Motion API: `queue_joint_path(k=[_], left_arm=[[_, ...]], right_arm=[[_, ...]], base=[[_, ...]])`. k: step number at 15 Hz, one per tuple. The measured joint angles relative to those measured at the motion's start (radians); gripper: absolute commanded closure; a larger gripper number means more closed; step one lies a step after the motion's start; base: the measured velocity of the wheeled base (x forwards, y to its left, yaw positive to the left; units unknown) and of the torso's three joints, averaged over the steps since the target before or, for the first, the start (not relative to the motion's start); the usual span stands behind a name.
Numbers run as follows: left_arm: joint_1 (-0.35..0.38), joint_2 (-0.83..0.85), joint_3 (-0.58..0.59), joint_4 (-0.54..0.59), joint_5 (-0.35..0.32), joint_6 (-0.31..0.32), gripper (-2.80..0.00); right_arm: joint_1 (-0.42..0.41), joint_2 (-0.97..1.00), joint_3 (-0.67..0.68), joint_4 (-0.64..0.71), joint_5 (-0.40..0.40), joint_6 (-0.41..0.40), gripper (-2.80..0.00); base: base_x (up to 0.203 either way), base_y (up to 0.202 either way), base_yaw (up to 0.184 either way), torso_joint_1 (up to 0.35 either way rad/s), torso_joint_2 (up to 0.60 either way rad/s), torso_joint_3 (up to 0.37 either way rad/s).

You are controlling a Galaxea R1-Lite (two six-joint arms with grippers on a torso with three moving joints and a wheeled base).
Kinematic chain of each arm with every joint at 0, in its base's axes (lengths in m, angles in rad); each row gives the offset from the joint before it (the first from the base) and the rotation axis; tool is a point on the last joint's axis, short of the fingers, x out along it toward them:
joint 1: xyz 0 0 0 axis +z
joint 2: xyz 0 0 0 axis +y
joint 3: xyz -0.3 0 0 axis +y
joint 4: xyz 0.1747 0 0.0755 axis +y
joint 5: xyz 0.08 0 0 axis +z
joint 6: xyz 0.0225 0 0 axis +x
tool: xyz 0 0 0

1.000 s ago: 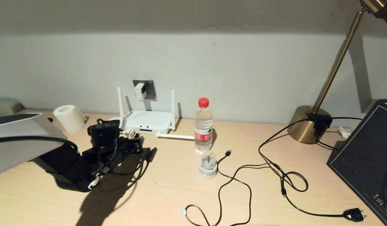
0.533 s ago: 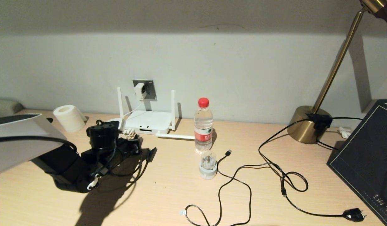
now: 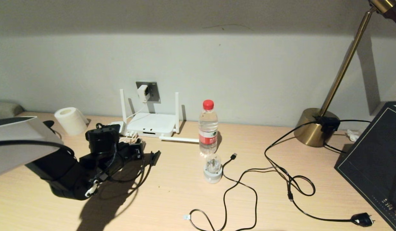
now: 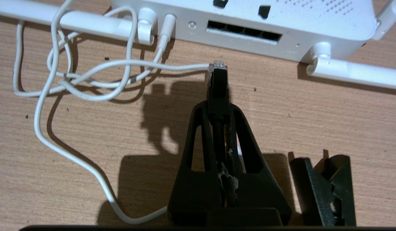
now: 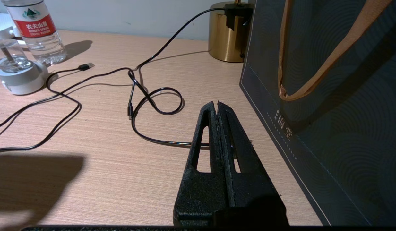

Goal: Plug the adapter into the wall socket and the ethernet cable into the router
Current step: Align cable and router interface

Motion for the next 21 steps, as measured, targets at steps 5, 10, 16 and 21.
queue_joint_path(k=[5,10,16,21], left_arm=[[0.001,0.013,-0.003,-0.001,-0.001,-0.004,0.0],[0.012,0.025,-0.005,-0.003,-0.025,-0.001,0.0],[0.016,0.027,-0.039,0.0,-0.041,0.005,0.0],[0.017,0.02,-0.027,0.0,-0.042,0.006,0.0]], right_arm=[[0.0,0.0,0.0,0.0,0.0,0.0,0.0],[0.0,0.0,0.0,0.0,0.0,-0.001,0.0],[0.0,0.0,0.0,0.0,0.0,0.0,0.0],[0.0,0.0,0.0,0.0,0.0,0.0,0.0]], base=[[0.0,0.0,0.0,0.0,0.0,0.0],[0.0,0.0,0.0,0.0,0.0,0.0],[0.0,0.0,0.0,0.0,0.0,0.0],[0.0,0.0,0.0,0.0,0.0,0.0]])
